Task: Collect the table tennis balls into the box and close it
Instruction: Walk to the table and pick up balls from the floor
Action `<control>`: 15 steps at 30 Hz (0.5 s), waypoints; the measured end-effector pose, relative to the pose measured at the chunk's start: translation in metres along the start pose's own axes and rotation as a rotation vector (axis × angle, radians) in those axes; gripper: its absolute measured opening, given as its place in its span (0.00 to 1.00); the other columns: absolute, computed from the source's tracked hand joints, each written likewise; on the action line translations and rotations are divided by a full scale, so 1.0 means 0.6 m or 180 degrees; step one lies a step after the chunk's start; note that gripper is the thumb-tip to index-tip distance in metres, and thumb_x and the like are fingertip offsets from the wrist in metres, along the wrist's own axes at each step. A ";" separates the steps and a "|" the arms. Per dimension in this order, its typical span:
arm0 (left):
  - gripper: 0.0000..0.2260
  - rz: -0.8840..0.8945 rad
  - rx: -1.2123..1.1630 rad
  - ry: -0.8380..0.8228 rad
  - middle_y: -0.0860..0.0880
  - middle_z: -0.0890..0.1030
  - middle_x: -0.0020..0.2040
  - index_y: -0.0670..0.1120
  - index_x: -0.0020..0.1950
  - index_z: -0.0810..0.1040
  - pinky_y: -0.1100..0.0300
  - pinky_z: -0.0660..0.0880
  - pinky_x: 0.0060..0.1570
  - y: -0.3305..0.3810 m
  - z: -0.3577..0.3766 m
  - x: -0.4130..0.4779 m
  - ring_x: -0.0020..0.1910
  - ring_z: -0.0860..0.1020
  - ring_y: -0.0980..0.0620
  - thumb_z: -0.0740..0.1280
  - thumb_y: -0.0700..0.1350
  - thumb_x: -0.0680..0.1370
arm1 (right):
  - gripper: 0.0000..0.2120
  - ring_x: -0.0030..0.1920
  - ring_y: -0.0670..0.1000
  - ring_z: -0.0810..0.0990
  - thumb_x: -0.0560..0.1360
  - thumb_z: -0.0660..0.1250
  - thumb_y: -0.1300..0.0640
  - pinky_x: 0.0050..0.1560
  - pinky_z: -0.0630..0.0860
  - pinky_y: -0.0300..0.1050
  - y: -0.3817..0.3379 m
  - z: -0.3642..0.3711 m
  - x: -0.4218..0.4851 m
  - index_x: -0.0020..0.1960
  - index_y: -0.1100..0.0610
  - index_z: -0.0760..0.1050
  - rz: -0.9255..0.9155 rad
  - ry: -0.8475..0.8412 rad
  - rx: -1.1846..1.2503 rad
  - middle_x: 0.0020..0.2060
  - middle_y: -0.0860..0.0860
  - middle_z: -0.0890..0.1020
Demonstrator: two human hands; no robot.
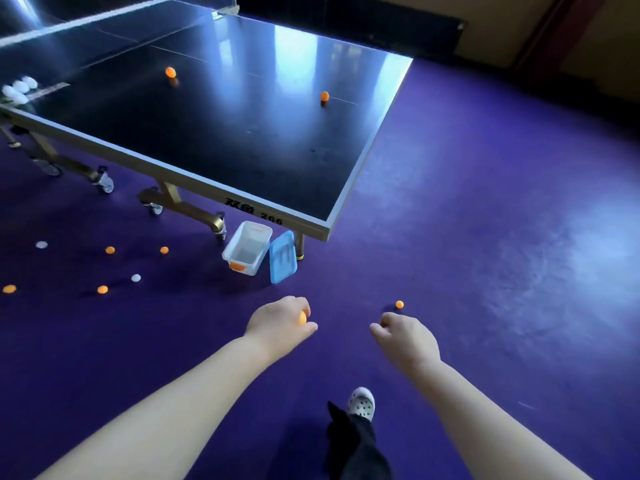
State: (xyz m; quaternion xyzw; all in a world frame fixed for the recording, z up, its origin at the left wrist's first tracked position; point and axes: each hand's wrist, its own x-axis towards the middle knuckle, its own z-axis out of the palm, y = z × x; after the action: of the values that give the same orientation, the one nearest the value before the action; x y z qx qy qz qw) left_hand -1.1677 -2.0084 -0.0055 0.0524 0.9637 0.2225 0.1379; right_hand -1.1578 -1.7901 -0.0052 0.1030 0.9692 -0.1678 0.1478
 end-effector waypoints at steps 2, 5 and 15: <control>0.14 0.0106 0.0060 -0.0081 0.52 0.78 0.53 0.49 0.55 0.74 0.57 0.73 0.44 0.027 0.003 0.057 0.49 0.77 0.49 0.62 0.57 0.76 | 0.10 0.32 0.55 0.68 0.72 0.57 0.53 0.30 0.62 0.44 0.023 -0.007 0.050 0.35 0.57 0.66 0.0116 -0.0048 0.0006 0.30 0.52 0.73; 0.14 0.0236 0.0079 -0.0212 0.52 0.77 0.53 0.49 0.55 0.74 0.56 0.74 0.45 0.065 0.016 0.151 0.49 0.78 0.49 0.62 0.57 0.76 | 0.11 0.32 0.55 0.69 0.73 0.57 0.54 0.30 0.62 0.43 0.058 -0.012 0.140 0.34 0.56 0.65 0.0275 -0.0140 0.0053 0.29 0.51 0.73; 0.13 0.0254 0.0226 -0.0734 0.50 0.73 0.54 0.48 0.59 0.71 0.60 0.67 0.39 0.139 0.128 0.477 0.42 0.72 0.53 0.60 0.54 0.79 | 0.10 0.37 0.55 0.72 0.76 0.54 0.55 0.32 0.65 0.44 0.174 0.013 0.473 0.45 0.57 0.72 0.0637 -0.0590 0.0047 0.39 0.53 0.78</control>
State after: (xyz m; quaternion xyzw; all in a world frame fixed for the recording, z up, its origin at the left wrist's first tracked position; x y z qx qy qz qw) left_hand -1.4159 -1.8554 -0.1040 0.1208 0.9459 0.1861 0.2369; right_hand -1.3950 -1.6540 -0.1339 0.1843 0.9350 -0.1682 0.2520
